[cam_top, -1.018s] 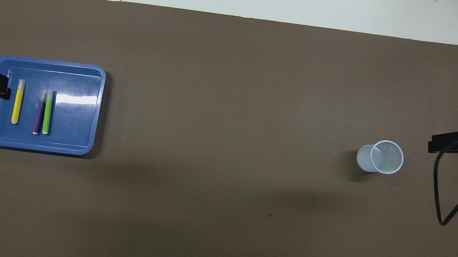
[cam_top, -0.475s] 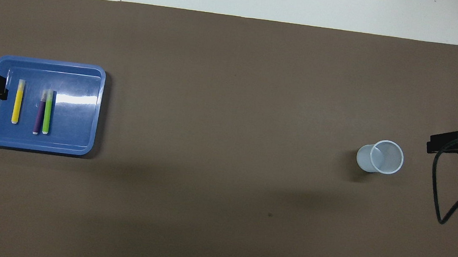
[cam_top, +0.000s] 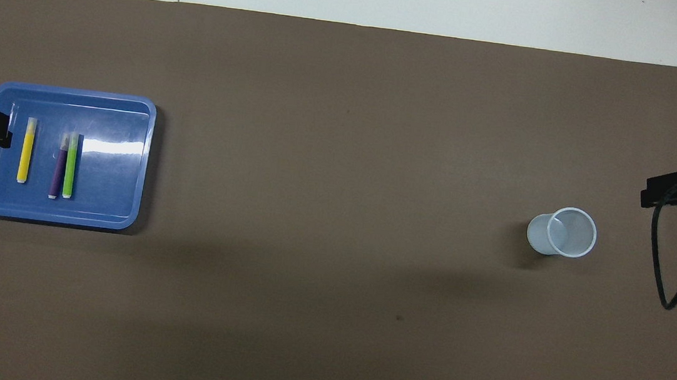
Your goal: Right arm passes pens to left for tray arrangement
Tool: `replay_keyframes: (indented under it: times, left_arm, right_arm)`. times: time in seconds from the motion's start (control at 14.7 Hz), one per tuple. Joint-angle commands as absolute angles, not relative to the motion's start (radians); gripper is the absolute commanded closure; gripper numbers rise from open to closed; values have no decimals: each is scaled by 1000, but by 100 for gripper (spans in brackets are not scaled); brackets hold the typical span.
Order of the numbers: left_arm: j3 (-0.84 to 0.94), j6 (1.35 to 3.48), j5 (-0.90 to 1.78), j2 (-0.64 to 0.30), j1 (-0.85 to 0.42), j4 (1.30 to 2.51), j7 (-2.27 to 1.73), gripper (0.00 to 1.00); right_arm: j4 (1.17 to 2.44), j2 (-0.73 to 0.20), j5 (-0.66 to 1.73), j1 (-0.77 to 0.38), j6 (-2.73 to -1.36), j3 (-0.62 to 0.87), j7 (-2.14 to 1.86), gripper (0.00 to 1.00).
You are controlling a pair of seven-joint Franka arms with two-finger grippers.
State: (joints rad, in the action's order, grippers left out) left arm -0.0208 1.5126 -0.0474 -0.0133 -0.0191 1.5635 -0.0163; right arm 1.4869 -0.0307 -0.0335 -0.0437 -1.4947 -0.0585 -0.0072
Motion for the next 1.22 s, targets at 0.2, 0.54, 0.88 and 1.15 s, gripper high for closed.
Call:
replay_keyframes:
  times: [0.2,0.54,0.88,1.15]
  left_arm:
    - [-25,1502,-64,-9,-23,1552,-2,0]
    - [-25,1502,-64,-9,-21,1552,0,0]
    - [-25,1503,-64,-8,-18,1554,0,0]
    - [-25,1503,-64,-8,-18,1555,0,0]
  right_arm:
    - [1431,-57,-14,-26,-1468,-49,2,0]
    - [1430,-57,-14,-21,-1470,-34,3,0]
    - [1430,-52,-14,-8,-1474,-20,6,0]
    - [1430,-52,-12,-28,-1476,-35,6,0]
